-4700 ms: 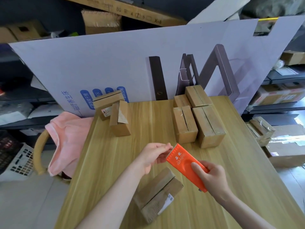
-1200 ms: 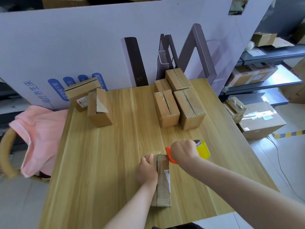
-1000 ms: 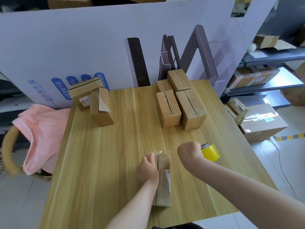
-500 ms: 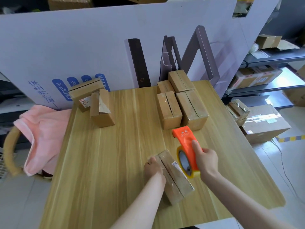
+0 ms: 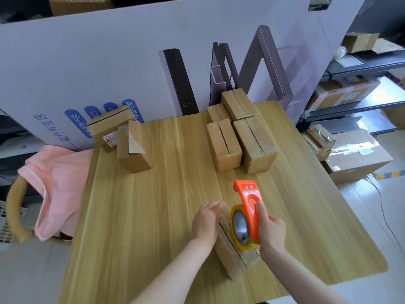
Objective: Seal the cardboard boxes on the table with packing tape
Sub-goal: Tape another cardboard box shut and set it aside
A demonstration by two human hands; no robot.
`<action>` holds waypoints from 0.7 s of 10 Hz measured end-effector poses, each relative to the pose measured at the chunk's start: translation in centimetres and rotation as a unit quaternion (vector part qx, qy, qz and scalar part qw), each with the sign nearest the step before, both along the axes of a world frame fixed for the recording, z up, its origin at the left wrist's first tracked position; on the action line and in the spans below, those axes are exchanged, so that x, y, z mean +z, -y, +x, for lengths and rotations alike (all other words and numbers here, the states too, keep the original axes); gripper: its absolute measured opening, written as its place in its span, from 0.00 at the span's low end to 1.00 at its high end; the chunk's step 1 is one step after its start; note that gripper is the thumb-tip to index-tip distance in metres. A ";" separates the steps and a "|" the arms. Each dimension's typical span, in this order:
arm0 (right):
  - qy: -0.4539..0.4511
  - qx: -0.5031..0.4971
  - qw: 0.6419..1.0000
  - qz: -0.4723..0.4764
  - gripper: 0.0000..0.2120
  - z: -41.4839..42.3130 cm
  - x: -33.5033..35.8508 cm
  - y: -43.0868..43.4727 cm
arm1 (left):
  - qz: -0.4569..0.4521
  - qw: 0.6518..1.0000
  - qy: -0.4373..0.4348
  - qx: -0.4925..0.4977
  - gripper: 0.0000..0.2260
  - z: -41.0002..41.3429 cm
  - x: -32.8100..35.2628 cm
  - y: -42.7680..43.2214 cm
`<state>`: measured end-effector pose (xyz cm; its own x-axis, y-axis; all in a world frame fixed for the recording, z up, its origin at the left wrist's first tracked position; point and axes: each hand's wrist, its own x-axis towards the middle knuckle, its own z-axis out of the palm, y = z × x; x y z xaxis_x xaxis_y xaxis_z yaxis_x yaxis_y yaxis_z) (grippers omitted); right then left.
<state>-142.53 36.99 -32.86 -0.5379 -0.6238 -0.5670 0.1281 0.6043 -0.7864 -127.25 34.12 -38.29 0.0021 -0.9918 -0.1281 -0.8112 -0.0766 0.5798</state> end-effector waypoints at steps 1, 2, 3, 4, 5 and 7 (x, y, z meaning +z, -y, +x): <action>-0.012 0.011 1.000 -0.014 0.26 0.3 -0.3 0.0 | 0.000 0.993 0.089 -0.079 0.13 -0.2 1.3 1.1; -0.018 0.012 0.999 -0.029 0.25 0.8 -0.3 -0.1 | 0.057 0.988 0.106 -0.100 0.14 -0.1 2.1 2.6; -0.028 0.012 0.999 -0.036 0.25 0.9 -0.3 -0.3 | 0.146 0.956 0.203 -0.155 0.11 -0.9 3.7 4.2; -0.027 0.015 0.999 -0.041 0.24 1.1 -0.2 -0.4 | 0.184 0.935 0.238 -0.188 0.11 -1.5 4.2 5.8; -0.025 0.020 0.999 -0.044 0.25 1.2 -0.1 -0.5 | 0.187 0.928 0.245 -0.209 0.13 -1.9 4.1 6.5; -0.014 0.017 0.999 -0.042 0.24 0.9 0.0 -0.6 | 0.111 0.991 0.055 -0.044 0.17 1.7 2.8 3.3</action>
